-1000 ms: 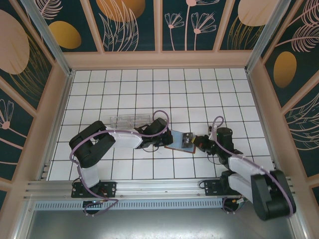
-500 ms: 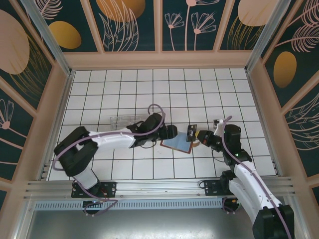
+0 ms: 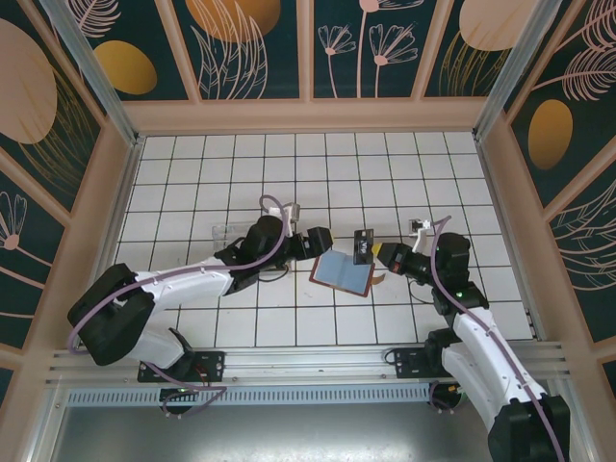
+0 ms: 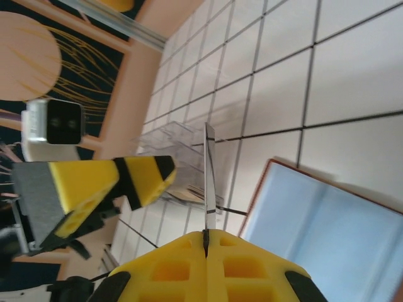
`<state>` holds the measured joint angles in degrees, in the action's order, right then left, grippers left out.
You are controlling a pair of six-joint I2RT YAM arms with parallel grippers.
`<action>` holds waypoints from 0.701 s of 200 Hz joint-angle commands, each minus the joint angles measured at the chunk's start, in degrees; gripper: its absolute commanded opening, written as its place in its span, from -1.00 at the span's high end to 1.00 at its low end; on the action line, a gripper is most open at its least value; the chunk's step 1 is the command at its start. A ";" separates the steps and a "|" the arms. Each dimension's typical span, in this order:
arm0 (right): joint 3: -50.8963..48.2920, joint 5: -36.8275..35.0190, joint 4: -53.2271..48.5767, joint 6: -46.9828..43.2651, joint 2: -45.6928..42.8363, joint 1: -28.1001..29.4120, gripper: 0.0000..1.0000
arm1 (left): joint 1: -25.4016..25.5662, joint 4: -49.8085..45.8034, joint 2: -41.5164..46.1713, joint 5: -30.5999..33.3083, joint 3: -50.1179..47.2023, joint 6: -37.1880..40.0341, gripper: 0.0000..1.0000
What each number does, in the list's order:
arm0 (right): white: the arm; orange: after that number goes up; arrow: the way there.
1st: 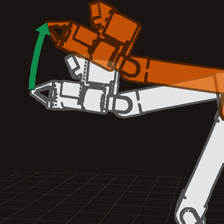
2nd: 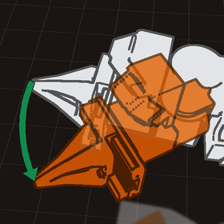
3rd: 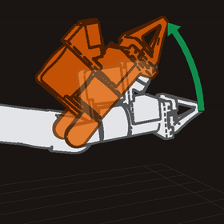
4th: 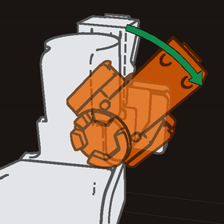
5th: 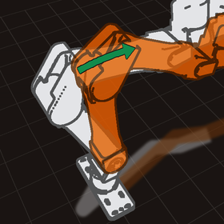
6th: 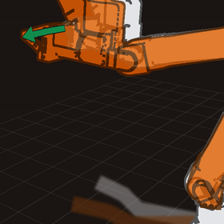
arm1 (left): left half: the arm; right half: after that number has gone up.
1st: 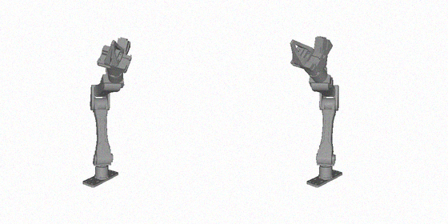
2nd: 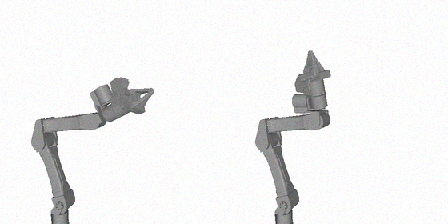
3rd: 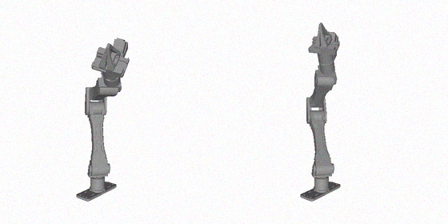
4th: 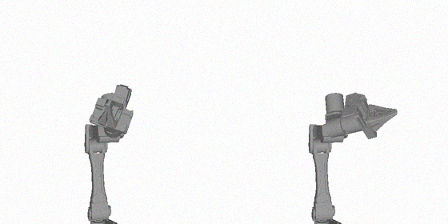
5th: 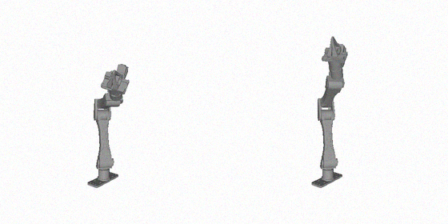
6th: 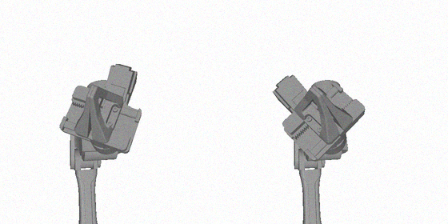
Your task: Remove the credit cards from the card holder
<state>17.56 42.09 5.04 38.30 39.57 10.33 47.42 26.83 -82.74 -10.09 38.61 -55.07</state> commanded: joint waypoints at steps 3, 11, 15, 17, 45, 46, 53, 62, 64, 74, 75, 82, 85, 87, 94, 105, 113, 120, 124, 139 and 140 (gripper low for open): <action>1.60 5.32 12.55 5.11 0.80 -0.03 1.00 | -0.79 18.51 1.62 -7.31 -3.03 -4.22 -0.38; 1.52 6.03 15.19 6.60 1.31 0.03 1.00 | -0.82 20.77 1.32 -8.32 -3.44 -4.80 -0.22; 1.43 6.42 16.58 7.33 1.61 0.00 1.00 | -0.78 22.16 1.15 -8.95 -3.62 -5.20 -0.18; 1.47 6.69 17.18 7.69 1.81 -0.03 1.00 | -0.78 22.92 1.06 -9.33 -3.74 -5.33 -0.15; 1.34 9.15 24.83 11.75 4.36 0.13 1.00 | -0.77 31.47 -1.62 -14.11 -4.08 -8.54 0.03; 1.33 9.24 25.01 11.81 4.45 0.09 1.00 | -0.80 31.68 -1.72 -14.23 -4.03 -8.59 0.03; 1.33 9.75 26.12 12.37 4.86 0.10 1.00 | -0.80 32.56 -2.46 -15.11 -3.77 -9.05 0.03; 1.42 10.18 27.04 12.87 5.31 0.20 1.00 | -0.78 33.06 -3.19 -15.71 -3.42 -9.44 0.08; 1.42 10.27 27.22 12.99 5.33 0.15 1.00 | -0.76 33.16 -3.34 -15.81 -3.42 -9.44 0.09; 1.29 10.64 28.01 13.50 5.38 0.14 1.00 | -0.76 33.54 -3.94 -16.37 -3.02 -9.65 0.12; 1.27 10.69 28.05 13.53 5.41 0.18 1.00 | -0.80 33.63 -4.06 -16.41 -3.02 -9.68 0.12; 1.16 10.97 28.50 13.73 5.43 0.27 1.00 | -0.78 34.32 -4.39 -16.90 -2.93 -9.93 0.13; 1.12 11.04 28.61 13.83 5.43 0.26 1.00 | -0.83 34.63 -4.53 -17.16 -2.88 -10.00 0.16; 1.08 11.12 28.64 13.91 5.38 0.25 1.00 | -0.77 34.70 -4.69 -17.27 -2.83 -10.02 0.19; 1.00 11.24 29.00 14.16 5.43 0.34 1.00 | -0.78 34.52 -5.03 -17.64 -2.39 -10.05 0.24; 0.72 11.65 30.07 14.76 5.43 0.53 1.00 | -0.80 33.73 -5.62 -18.06 -1.75 -9.99 0.24; 0.72 11.86 30.48 14.91 5.58 0.72 1.00 | -0.78 34.35 -6.06 -18.60 -1.62 -10.16 0.25; 0.81 11.88 30.50 14.90 5.74 1.11 1.00 | -0.77 35.01 -6.41 -19.05 -1.56 -10.52 0.25; 0.90 11.96 30.50 14.79 5.90 1.37 1.00 | -0.81 35.27 -6.61 -19.29 -1.48 -10.65 0.25; 0.90 12.01 30.64 14.61 6.41 2.11 1.00 | -0.78 36.92 -7.16 -20.48 -1.26 -11.15 0.26; 0.94 11.99 30.56 14.56 6.45 2.13 1.00 | -0.81 36.99 -7.21 -20.58 -1.26 -11.22 0.26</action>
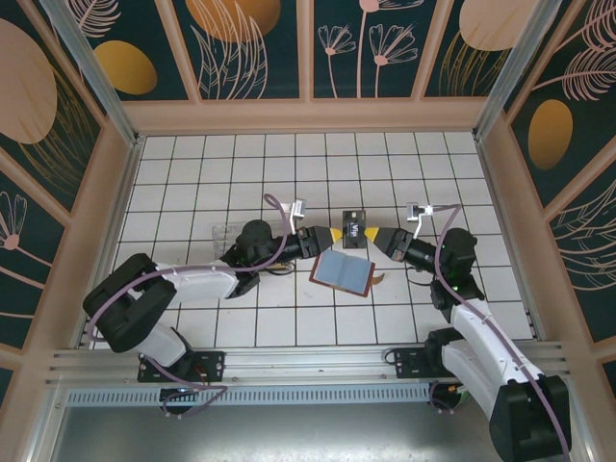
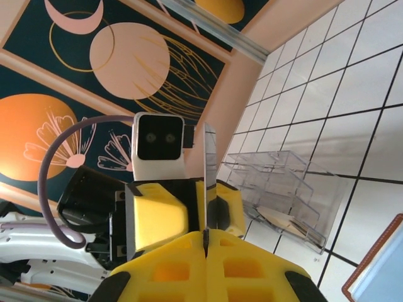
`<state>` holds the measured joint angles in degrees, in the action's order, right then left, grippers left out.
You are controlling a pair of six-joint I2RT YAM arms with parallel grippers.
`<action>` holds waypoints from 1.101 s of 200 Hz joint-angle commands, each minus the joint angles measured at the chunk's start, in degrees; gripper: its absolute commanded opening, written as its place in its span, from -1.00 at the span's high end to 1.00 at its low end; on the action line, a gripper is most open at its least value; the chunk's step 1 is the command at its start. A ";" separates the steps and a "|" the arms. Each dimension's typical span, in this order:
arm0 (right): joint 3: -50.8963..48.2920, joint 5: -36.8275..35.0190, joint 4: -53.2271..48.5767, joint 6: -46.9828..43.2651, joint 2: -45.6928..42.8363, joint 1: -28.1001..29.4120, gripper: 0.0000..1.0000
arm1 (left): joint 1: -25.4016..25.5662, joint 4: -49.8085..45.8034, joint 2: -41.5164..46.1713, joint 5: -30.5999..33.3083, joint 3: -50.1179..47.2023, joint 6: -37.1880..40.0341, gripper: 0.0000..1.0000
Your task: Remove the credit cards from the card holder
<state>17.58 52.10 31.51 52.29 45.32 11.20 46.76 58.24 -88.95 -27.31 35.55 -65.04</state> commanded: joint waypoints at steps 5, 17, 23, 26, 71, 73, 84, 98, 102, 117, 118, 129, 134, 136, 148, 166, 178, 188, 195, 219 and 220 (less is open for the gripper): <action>0.95 1.94 4.06 0.47 0.88 1.51 1.00 | -0.14 6.05 -1.13 -3.63 1.88 -1.41 0.27; 0.88 1.69 3.99 0.23 1.19 2.01 1.00 | -0.13 6.20 -1.23 -3.98 1.98 -1.42 0.30; 0.88 1.61 3.91 0.15 1.34 2.14 1.00 | -0.11 6.38 -1.29 -4.24 1.96 -1.41 0.38; 0.87 1.54 3.80 0.14 1.35 2.20 1.00 | -0.05 6.41 -1.31 -4.44 1.98 -1.40 0.42; 0.70 1.26 3.28 -0.41 1.69 2.71 1.00 | 0.06 7.01 -1.67 -5.35 2.23 -1.65 0.96; 0.70 1.19 3.18 -0.54 1.63 2.74 1.00 | 0.03 6.99 -1.67 -5.44 2.31 -1.71 1.00; 0.93 0.56 1.62 -1.32 1.62 2.82 1.00 | 0.08 6.78 -1.61 -5.29 2.26 -1.71 1.00; 1.76 -0.99 -2.71 -3.64 1.15 2.86 0.61 | 0.08 4.50 -0.80 -4.40 2.24 -0.89 1.00; 2.10 -1.53 -4.32 -4.55 0.95 2.79 0.47 | 0.08 3.32 -0.36 -3.94 2.26 -0.34 1.00; 3.23 -4.15 -10.06 -7.88 -0.23 2.77 -0.06 | -0.04 -3.46 2.01 -1.15 2.37 2.40 1.00; 3.28 -4.39 -10.37 -8.12 -0.32 2.82 -0.08 | -0.07 -4.17 2.15 -0.94 2.40 2.65 1.00; 4.01 -6.83 -13.73 -10.13 -1.35 2.82 -0.34 | -0.13 -12.17 4.36 2.12 3.12 5.45 1.00; 4.19 -7.98 -14.91 -10.86 -1.76 2.83 -0.44 | -0.10 -16.49 5.50 4.37 3.36 6.62 1.00; 4.27 -8.42 -15.34 -11.15 -1.91 2.85 -0.47 | -0.12 -17.98 6.01 5.53 3.44 6.97 1.00; 4.64 -11.30 -17.52 -12.65 -2.67 3.10 -0.69 | -0.10 -25.32 9.14 11.34 3.03 8.38 1.00; 5.30 -14.78 -19.50 -15.17 -2.96 4.23 -0.91 | -0.29 -33.73 13.90 19.88 1.55 7.69 1.00; 6.00 -17.07 -20.46 -17.00 -2.62 5.83 -0.98 | -0.29 -38.39 17.02 23.46 0.89 7.89 1.00; 6.72 -19.38 -21.37 -18.44 -2.08 7.55 -0.98 | -0.31 -44.40 19.59 25.93 1.84 10.42 1.00; 7.14 -21.00 -21.77 -19.47 -1.68 8.83 -0.98 | -0.32 -49.96 21.03 28.01 3.29 13.46 1.00; 7.97 -25.88 -22.15 -21.27 -0.26 13.09 -0.98 | -0.27 -69.02 24.43 37.28 9.49 23.96 1.00; 7.98 -25.98 -22.17 -21.31 -0.20 13.29 -0.98 | -0.27 -69.60 24.52 37.57 9.73 24.41 1.00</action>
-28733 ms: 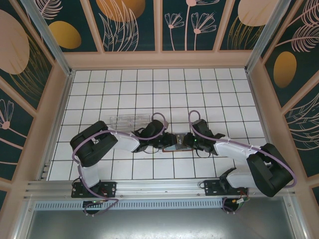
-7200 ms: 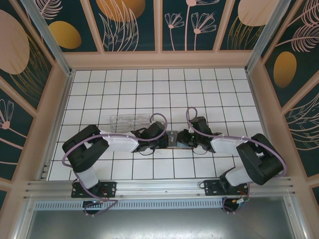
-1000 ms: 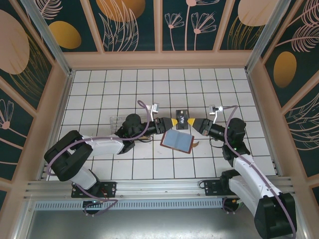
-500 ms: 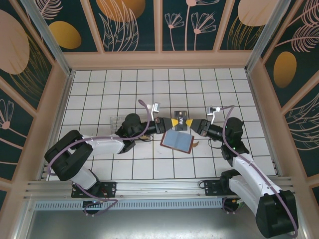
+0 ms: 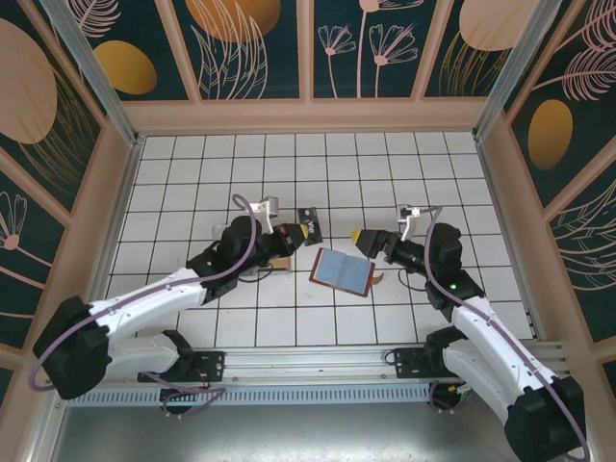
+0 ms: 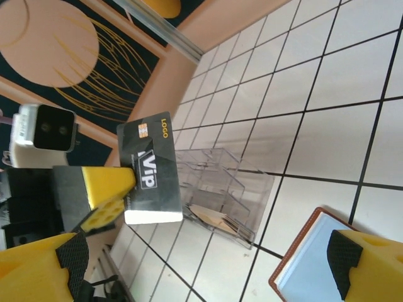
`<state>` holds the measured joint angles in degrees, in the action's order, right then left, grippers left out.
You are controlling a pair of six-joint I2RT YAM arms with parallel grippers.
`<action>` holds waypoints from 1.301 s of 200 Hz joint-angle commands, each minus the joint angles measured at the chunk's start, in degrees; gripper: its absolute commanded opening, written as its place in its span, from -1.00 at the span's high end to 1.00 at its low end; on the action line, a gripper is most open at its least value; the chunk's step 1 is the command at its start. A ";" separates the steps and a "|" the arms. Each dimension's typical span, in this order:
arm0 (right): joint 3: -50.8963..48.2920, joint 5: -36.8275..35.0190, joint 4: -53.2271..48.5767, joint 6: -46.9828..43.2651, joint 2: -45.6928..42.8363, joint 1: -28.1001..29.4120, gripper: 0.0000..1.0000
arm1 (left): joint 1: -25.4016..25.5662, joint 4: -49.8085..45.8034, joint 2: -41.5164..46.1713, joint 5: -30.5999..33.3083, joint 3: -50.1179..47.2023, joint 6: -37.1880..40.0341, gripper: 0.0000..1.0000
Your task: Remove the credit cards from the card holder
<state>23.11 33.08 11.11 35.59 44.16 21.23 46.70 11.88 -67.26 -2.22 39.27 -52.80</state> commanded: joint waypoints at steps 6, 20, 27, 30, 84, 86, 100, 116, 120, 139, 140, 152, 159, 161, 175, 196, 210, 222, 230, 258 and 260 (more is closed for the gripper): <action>2.55 -7.77 -1.91 -4.83 1.13 3.98 -0.98 | -0.26 -27.34 3.19 14.33 7.81 14.87 1.00; 2.47 -9.03 -2.39 -5.25 1.04 4.98 -0.98 | -0.21 -35.21 3.37 18.90 11.63 21.28 1.00; 2.37 -9.29 -2.56 -5.42 0.81 5.13 -0.98 | -0.23 -38.46 3.25 20.86 13.28 24.49 1.00; 2.32 -9.41 -2.71 -5.44 0.65 5.22 -0.98 | -0.25 -39.43 3.20 21.60 13.94 26.15 1.00; 1.52 -13.20 -5.61 -6.39 -5.44 5.33 -0.98 | -0.15 -43.17 7.74 21.86 15.49 59.29 1.00; 1.50 -13.28 -5.65 -6.41 -5.65 5.31 -0.98 | -0.15 -43.17 8.00 21.48 15.07 60.70 1.00; 1.17 -13.69 -5.92 -6.41 -6.98 5.28 -0.98 | -0.21 -43.31 9.83 20.91 13.39 68.02 1.00; 1.01 -13.74 -6.16 -6.41 -7.81 5.24 -0.98 | -0.16 -43.39 10.90 24.44 11.62 74.87 1.00; 0.97 -13.74 -6.21 -6.41 -7.93 5.24 -0.98 | -0.19 -43.90 10.97 24.51 11.40 76.78 1.00; 0.68 -13.58 -6.12 -6.10 -8.04 5.22 -0.98 | -0.12 -48.03 12.16 21.58 10.24 84.50 1.00; 0.65 -13.57 -6.11 -6.08 -8.04 5.27 -0.98 | -0.12 -48.19 12.25 21.44 10.23 84.73 1.00; 0.62 -13.39 -6.14 -5.95 -8.06 5.29 -0.98 | -0.19 -49.66 13.06 20.53 9.66 88.71 1.00; 0.60 -13.31 -6.09 -5.97 -8.13 5.29 -0.98 | -0.19 -49.74 13.50 20.78 9.35 90.11 1.00; 0.61 -13.24 -6.06 -5.97 -8.13 5.28 -0.98 | -0.16 -49.80 13.59 20.66 9.34 90.42 1.00; 0.37 -13.22 -5.92 -5.84 -8.20 5.23 -0.98 | -0.24 -51.00 13.89 19.22 9.53 91.99 1.00; 0.09 -13.34 -5.84 -5.80 -8.30 5.29 -0.98 | -0.17 -54.41 12.35 15.65 11.19 91.87 1.00; 0.08 -13.37 -5.88 -5.63 -8.30 5.22 -0.98 | -0.18 -56.31 11.66 12.66 11.19 91.40 1.00; 0.09 -13.61 -5.92 -5.47 -8.30 5.23 -0.98 | -0.15 -58.16 11.00 11.26 10.56 92.23 1.00; 0.09 -13.74 -5.90 -5.36 -8.30 5.22 -0.98 | -0.20 -57.72 10.86 11.70 9.93 92.05 1.00; -0.17 -14.42 -5.84 -5.01 -8.30 5.29 -0.98 | -0.14 -57.06 11.83 13.81 6.76 95.11 1.00; -0.17 -14.44 -5.82 -5.01 -8.30 5.26 -0.98 | -0.12 -57.17 11.94 13.99 6.25 95.43 1.00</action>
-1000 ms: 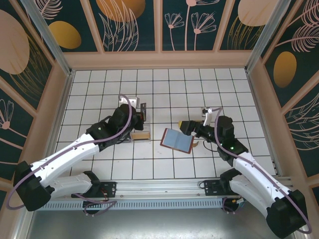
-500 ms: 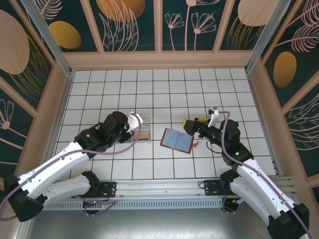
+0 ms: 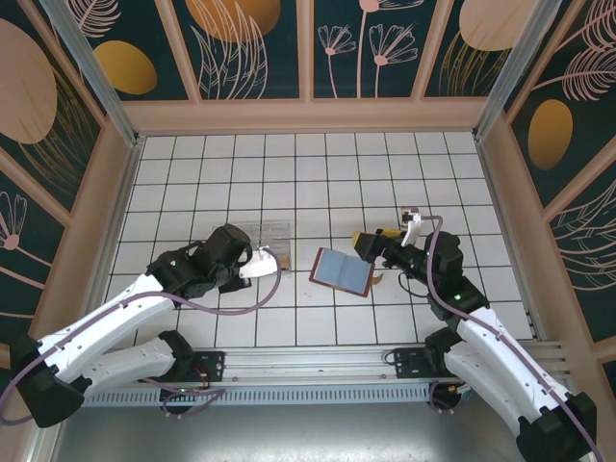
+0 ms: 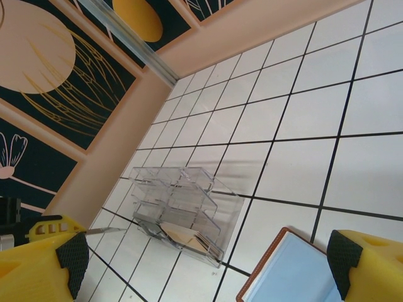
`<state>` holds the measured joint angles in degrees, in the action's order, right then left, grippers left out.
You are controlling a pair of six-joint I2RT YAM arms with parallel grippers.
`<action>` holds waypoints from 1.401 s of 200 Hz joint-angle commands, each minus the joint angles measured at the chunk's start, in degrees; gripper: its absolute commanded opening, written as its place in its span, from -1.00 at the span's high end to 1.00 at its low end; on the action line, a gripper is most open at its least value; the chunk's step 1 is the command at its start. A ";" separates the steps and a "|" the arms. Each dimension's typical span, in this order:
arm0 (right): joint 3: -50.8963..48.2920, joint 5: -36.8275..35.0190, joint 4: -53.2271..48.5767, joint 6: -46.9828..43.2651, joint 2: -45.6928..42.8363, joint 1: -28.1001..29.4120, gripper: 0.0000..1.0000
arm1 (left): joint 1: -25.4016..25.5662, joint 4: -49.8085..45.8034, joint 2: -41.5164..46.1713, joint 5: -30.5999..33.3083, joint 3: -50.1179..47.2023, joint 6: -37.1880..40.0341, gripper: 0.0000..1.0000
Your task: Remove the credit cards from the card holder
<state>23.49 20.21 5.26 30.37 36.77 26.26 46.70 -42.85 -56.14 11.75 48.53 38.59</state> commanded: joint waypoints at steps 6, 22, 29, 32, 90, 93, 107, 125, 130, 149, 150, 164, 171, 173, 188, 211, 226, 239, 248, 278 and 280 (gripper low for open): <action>-0.63 -1.72 0.02 0.22 -0.83 0.15 -0.98 | -0.13 -2.86 1.16 0.28 -4.32 4.82 1.00; -0.55 -2.18 0.15 0.22 -0.69 0.11 -0.98 | -0.14 -1.60 3.17 0.80 -8.07 4.43 1.00; -0.53 -2.28 0.19 0.28 -0.53 0.03 -0.98 | -0.16 -1.44 3.98 0.88 -9.28 4.30 1.00; -0.59 -2.34 0.27 0.30 -0.52 0.05 -0.98 | -0.19 -1.64 4.16 1.03 -9.76 4.43 1.00; -1.16 -1.75 1.02 0.92 0.23 0.04 -0.98 | -0.27 4.53 4.40 5.22 -15.92 6.78 1.00; -1.16 -1.75 0.99 0.92 0.23 0.05 -0.98 | -0.21 5.14 4.31 5.48 -16.22 7.00 1.00; -1.16 -1.60 0.96 0.83 0.15 0.05 -0.98 | -0.73 8.19 4.13 6.40 -17.42 8.07 1.00; -1.16 -0.35 0.98 0.41 0.21 0.03 -0.98 | -2.29 11.78 3.76 6.86 -18.36 9.47 1.00; -1.16 0.18 1.09 0.39 0.25 0.03 -0.98 | -2.84 12.41 3.54 6.86 -18.39 9.77 1.00; -1.15 1.95 1.68 0.25 0.49 0.02 -0.98 | -4.94 14.05 2.77 6.66 -17.70 11.63 1.00; -1.16 1.99 1.73 0.28 0.58 0.02 -0.98 | -5.03 14.08 2.74 6.64 -17.60 11.70 1.00; -1.16 2.36 1.86 0.39 0.92 0.08 -0.98 | -6.41 14.42 1.77 5.87 -16.61 12.45 1.00; -1.15 2.47 1.86 0.41 1.09 0.02 -0.98 | -6.82 14.60 1.42 5.66 -16.37 13.00 1.00; -1.16 2.47 1.88 0.40 1.10 0.09 -0.98 | -6.82 14.74 1.26 5.66 -16.34 13.18 1.00; -1.24 2.66 1.95 0.39 1.24 0.06 -0.98 | -7.27 15.64 0.50 5.25 -16.28 13.97 1.00; -1.34 2.58 1.95 0.24 1.37 0.08 -0.98 | -7.45 17.15 -0.35 5.00 -16.72 14.40 1.00; -1.40 2.56 2.04 0.22 1.46 0.09 -0.98 | -7.64 17.79 -0.84 4.95 -16.81 14.41 1.00; -1.42 2.69 2.04 0.13 1.63 0.07 -0.98 | -7.64 17.76 -1.25 4.86 -17.02 14.50 1.00; -1.51 2.69 2.17 0.13 1.65 0.08 -0.98 | -7.59 17.67 -1.42 4.71 -17.22 14.48 1.00; -1.59 2.73 2.13 0.13 1.63 0.08 -0.98 | -7.65 17.04 -1.43 4.27 -17.85 14.07 1.00; -1.60 2.67 2.13 0.13 1.61 0.06 -0.98 | -7.60 17.02 -1.43 4.30 -17.86 14.06 1.00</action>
<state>22.72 22.13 5.32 30.52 38.46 26.24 39.62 -26.30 -57.43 16.95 30.81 52.10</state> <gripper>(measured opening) 0.990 0.060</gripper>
